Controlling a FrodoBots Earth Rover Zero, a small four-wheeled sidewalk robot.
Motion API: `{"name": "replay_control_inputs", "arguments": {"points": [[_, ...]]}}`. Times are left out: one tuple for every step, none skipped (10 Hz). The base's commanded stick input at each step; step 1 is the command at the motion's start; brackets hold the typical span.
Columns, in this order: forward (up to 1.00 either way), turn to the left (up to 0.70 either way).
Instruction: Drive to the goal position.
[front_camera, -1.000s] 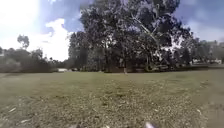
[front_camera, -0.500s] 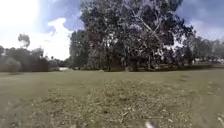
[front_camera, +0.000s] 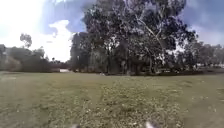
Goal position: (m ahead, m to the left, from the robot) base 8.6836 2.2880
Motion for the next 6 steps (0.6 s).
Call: {"name": "replay_control_inputs", "arguments": {"points": [[0.7,0.0],[0.7,0.0],[0.7,0.0],[0.7,0.0],[0.7,0.0],[0.7,0.0]]}}
